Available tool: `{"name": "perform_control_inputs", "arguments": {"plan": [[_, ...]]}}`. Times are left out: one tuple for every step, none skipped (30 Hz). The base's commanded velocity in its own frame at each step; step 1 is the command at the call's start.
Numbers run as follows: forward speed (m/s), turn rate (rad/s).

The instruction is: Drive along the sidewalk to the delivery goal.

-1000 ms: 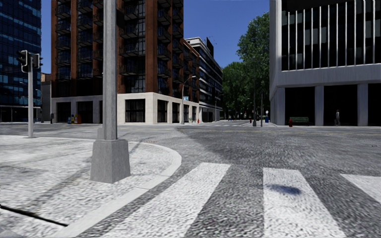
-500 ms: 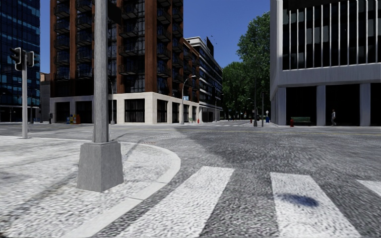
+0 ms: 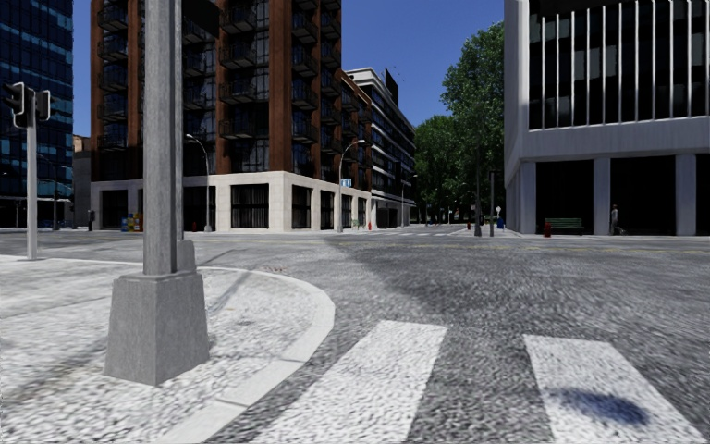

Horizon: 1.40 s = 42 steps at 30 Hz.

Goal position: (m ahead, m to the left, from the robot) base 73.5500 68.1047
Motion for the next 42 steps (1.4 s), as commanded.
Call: {"name": "perform_control_inputs", "arguments": {"plan": [[0.71, 0.0], [0.72, 0.0], [0.72, 0.0], [0.72, 0.0], [0.72, 0.0], [0.72, 0.0], [0.72, 0.0], [0.72, 0.0], [0.72, 0.0], [0.72, 0.0], [0.72, 0.0], [0.72, 0.06], [0.72, 0.13], [0.72, 0.2], [0.72, 0.25], [0.72, 0.25], [0.72, 0.3], [0.72, 0.35], [0.72, 0.44], [0.72, 0.44], [0.72, 0.58], [0.72, 0.69], [0.73, 0.74], [0.75, 0.8], [0.76, 0.84], [0.76, 0.84], [0.76, 0.87], [0.76, 0.89], [0.76, 0.89], [0.77, 0.9], [0.77, 0.9], [0.78, 0.91], [0.78, 0.92], [0.78, 0.92], [0.78, 0.92], [0.78, 0.92], [0.78, 0.92], [0.78, 0.92], [0.78, 0.92], [0.79, 0.92], [0.79, 0.92], [0.79, 0.92]]}}
